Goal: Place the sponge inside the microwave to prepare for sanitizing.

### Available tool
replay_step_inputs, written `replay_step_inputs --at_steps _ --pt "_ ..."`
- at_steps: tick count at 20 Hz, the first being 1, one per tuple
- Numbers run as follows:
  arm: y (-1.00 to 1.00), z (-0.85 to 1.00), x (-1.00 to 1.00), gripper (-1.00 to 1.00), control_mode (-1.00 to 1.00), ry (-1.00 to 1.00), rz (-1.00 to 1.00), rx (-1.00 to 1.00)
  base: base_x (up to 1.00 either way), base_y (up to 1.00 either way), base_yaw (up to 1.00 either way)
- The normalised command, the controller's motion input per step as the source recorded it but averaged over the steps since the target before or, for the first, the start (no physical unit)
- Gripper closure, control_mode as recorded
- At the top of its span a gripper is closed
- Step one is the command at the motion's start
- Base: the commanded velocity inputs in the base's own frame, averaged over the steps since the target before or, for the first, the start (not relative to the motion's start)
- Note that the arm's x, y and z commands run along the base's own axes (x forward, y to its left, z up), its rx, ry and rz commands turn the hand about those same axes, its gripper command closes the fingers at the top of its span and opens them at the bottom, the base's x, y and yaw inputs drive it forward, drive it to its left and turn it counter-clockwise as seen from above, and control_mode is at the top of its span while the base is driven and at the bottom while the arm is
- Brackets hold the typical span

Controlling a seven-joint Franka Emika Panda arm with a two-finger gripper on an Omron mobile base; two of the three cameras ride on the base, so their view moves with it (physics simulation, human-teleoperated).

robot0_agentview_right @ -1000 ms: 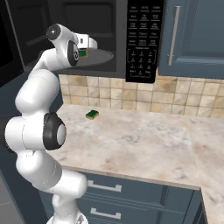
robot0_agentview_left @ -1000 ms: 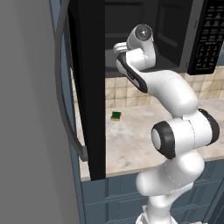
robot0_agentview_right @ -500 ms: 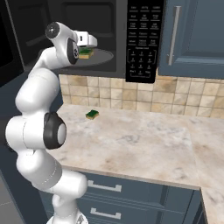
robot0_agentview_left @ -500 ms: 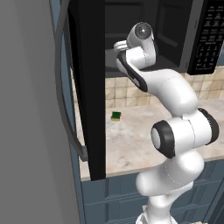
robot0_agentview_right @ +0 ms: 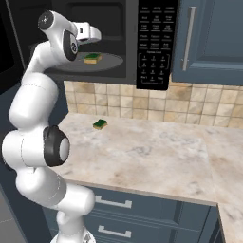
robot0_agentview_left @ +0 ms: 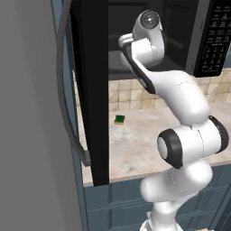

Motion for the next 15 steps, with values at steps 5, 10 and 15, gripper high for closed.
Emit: replay_step_inputs --at_steps 5,10,15 --pt "-0.09 0.0 -1.0 -1.0 -1.0 -0.03 0.0 0.01 0.0 0.0 0.0" --pt "-0.26 0.26 -1.0 -1.0 -1.0 -0.09 0.0 0.07 0.0 0.0 0.0" --pt "-0.19 0.24 -1.0 -1.0 -1.0 0.01 0.0 0.12 0.0 0.0 0.0"
